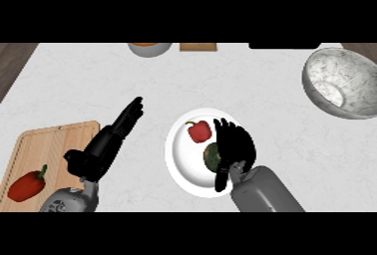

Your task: Pick the squash from the plate and place it in the bowl

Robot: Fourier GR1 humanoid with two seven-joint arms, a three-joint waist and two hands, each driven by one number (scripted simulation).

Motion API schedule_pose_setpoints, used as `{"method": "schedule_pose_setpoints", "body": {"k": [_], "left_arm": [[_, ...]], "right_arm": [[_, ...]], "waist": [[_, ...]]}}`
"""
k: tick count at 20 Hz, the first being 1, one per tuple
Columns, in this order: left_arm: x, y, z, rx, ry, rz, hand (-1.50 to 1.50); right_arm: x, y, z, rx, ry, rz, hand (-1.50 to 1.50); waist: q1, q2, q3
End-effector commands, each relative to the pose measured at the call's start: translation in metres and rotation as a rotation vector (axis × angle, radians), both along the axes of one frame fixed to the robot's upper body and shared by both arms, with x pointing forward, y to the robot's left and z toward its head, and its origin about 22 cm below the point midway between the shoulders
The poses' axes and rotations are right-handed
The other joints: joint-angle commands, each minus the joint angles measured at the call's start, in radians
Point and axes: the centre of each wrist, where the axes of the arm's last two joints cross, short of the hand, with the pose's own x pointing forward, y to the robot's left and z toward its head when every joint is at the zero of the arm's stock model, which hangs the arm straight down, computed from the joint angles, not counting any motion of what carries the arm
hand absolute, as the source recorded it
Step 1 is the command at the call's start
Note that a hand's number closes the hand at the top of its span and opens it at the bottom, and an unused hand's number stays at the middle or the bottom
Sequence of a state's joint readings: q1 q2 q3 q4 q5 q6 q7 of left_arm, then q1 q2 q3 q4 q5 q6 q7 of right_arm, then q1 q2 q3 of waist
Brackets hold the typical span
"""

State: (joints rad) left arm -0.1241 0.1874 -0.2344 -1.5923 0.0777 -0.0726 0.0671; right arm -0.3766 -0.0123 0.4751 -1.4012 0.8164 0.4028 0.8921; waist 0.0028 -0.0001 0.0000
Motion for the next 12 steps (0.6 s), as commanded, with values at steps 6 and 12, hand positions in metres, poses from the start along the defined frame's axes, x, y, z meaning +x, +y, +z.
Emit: {"method": "schedule_pose_setpoints", "body": {"k": [6,12], "left_arm": [[0.013,-0.016,-0.006,-0.004,0.026,-0.006,0.00],[0.004,0.008,0.002,0.008,-0.022,-0.013,0.00]], "right_arm": [[0.007,-0.013,-0.027,0.053,-0.013,0.000,-1.50],[0.001,0.001,-0.038,0.061,-0.159,0.062,1.50]], "waist": [[-0.003,0.001,0.000],[0.001,0.001,0.000]]}}
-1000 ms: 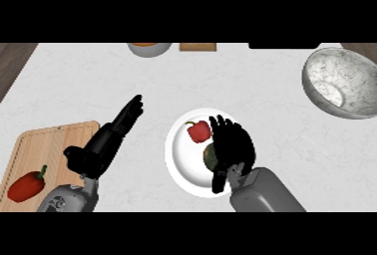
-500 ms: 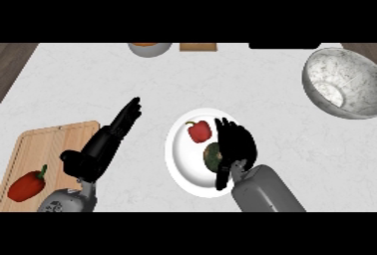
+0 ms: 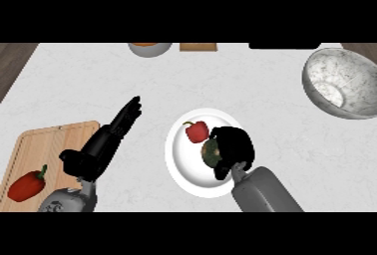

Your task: Pick the squash from the plate and place it in the bowl

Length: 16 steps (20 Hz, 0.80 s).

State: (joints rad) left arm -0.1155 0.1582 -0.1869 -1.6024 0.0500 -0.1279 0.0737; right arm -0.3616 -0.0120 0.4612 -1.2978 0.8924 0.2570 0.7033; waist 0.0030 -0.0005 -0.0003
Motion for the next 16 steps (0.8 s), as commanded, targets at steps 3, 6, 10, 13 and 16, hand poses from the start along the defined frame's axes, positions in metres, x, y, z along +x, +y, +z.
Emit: {"method": "schedule_pose_setpoints", "body": {"k": [3,6,10,13,16], "left_arm": [[0.008,-0.004,0.007,-0.010,-0.002,0.022,0.00],[-0.001,-0.011,-0.005,-0.002,-0.008,0.021,0.00],[-0.007,0.000,0.003,-0.001,-0.006,0.006,0.00],[-0.009,-0.002,0.013,0.009,0.014,-0.011,0.00],[-0.018,-0.020,-0.014,-0.021,0.003,0.012,0.00]], "right_arm": [[-0.019,-0.016,-0.003,0.019,-0.075,0.011,1.50],[0.028,0.010,0.008,-0.004,-0.083,0.004,1.50],[0.019,-0.028,0.007,-0.029,-0.096,0.057,1.50],[0.054,-0.109,0.028,-0.055,-0.106,0.108,1.50],[0.063,-0.122,0.027,-0.138,-0.170,0.108,1.50]], "waist": [[-0.007,-0.001,0.000],[0.002,0.001,0.000],[-0.001,0.000,0.000],[0.005,0.000,0.001],[0.004,0.001,0.001]]}}
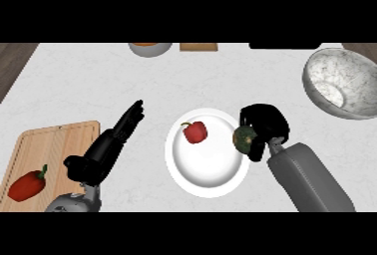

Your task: Pick the squash from the plate and place it in the bowl

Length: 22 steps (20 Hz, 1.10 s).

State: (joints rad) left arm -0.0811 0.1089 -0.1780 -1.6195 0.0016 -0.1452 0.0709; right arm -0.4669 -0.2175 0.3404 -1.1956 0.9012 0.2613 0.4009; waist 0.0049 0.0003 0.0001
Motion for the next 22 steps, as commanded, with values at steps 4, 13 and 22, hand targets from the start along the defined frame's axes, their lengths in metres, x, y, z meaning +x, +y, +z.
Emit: {"method": "schedule_pose_setpoints", "body": {"k": [4,13,22], "left_arm": [[0.004,0.010,-0.004,0.012,0.004,0.010,0.00],[0.006,0.013,0.002,-0.010,0.008,0.023,0.00],[0.012,0.000,0.001,0.007,0.000,0.007,0.00]], "right_arm": [[0.009,-0.040,0.031,-0.123,-0.266,-0.095,1.50],[0.019,-0.054,0.131,0.250,-0.667,-0.234,1.50],[0.030,-0.106,0.134,0.192,-0.663,-0.372,1.50]], "waist": [[-0.011,-0.003,0.000],[-0.014,-0.004,0.000],[-0.003,0.000,0.000]]}}
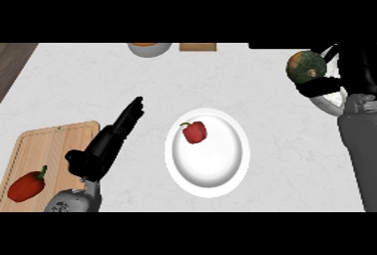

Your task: Pick the squash from the plate and place it in the bowl

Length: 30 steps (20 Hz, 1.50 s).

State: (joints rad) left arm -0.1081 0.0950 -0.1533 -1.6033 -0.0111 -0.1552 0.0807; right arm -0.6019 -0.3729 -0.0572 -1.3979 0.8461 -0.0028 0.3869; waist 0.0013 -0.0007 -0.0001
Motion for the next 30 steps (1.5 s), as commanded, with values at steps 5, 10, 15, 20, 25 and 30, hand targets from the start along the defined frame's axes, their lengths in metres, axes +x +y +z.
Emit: {"method": "schedule_pose_setpoints", "body": {"k": [5,10,15,20,25,30], "left_arm": [[0.006,-0.008,-0.003,0.004,-0.021,-0.015,0.00],[0.014,0.005,0.004,-0.007,-0.009,-0.014,0.00],[0.002,-0.017,0.002,-0.002,-0.012,-0.049,0.00],[0.010,-0.004,0.003,-0.001,-0.042,-0.034,0.00],[0.007,-0.018,-0.010,-0.004,-0.011,-0.038,0.00],[0.015,-0.007,0.004,-0.001,-0.004,-0.036,0.00]], "right_arm": [[0.023,-0.072,-0.009,-0.163,-0.049,-0.157,1.50],[0.026,-0.100,-0.047,-0.220,-0.113,-0.201,1.50],[0.040,-0.128,-0.051,-0.129,0.202,-0.210,1.50],[0.042,-0.150,-0.047,0.081,0.347,-0.151,-1.50],[0.045,-0.145,-0.063,0.114,0.204,-0.049,-1.50],[0.046,-0.164,-0.032,0.233,0.028,-0.110,-1.50]], "waist": [[0.014,0.007,0.001],[0.016,0.008,0.001],[0.040,0.015,0.002],[0.041,0.018,0.002],[0.041,0.019,0.003],[0.032,0.015,0.003]]}}
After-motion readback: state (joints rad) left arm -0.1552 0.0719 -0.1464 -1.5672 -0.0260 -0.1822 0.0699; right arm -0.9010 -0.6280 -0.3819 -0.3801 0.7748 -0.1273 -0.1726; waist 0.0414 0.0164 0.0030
